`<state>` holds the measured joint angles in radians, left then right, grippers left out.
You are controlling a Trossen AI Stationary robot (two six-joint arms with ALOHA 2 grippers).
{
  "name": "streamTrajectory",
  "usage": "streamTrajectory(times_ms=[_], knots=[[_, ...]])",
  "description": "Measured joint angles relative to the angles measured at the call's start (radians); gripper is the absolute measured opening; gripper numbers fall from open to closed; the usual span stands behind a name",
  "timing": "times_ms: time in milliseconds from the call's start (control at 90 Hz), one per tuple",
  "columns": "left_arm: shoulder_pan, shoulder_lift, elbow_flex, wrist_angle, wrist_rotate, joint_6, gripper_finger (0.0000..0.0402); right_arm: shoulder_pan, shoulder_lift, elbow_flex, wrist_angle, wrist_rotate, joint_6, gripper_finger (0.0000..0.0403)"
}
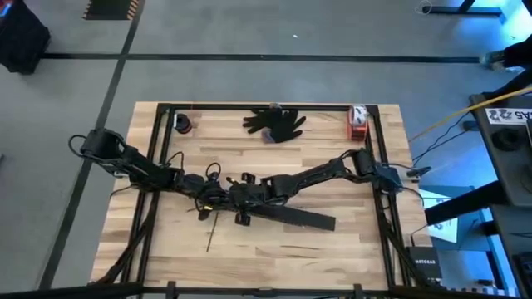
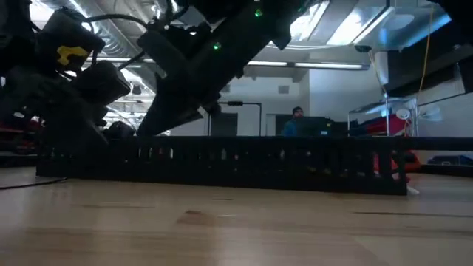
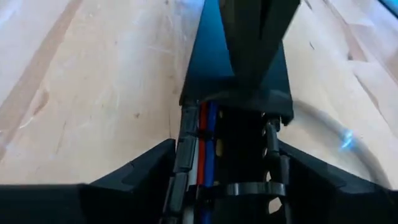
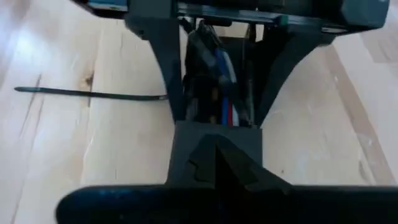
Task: Ziptie cables
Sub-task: Close the cable duct
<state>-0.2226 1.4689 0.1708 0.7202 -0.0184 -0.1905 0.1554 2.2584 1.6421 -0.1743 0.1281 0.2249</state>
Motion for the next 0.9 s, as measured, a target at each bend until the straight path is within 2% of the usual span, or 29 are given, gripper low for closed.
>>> streamTrajectory(times_ms=[189,367,533,711,900], knots=[[0.002,0.0,0.01,-0.013,0.007,0.0,0.0235,-0.006,-0.007,0.059,-0.072,0.018,-0.027,0.0],[0.001,0.0,0.011,-0.025,0.013,-0.008,0.0235,-0.008,-0.083,0.172,-0.362,0.026,-0.024,0.0],[0.001,0.0,0.009,-0.023,0.011,-0.008,0.0235,0.032,-0.107,0.174,-0.565,0.002,0.014,0.0],[0.001,0.0,0.009,-0.024,0.007,-0.008,0.0235,0.104,-0.112,0.109,-0.515,-0.008,0.092,0.0],[0.001,0.0,0.009,-0.025,0.005,-0.004,0.0235,0.103,-0.109,0.009,-0.43,-0.007,0.159,0.0]])
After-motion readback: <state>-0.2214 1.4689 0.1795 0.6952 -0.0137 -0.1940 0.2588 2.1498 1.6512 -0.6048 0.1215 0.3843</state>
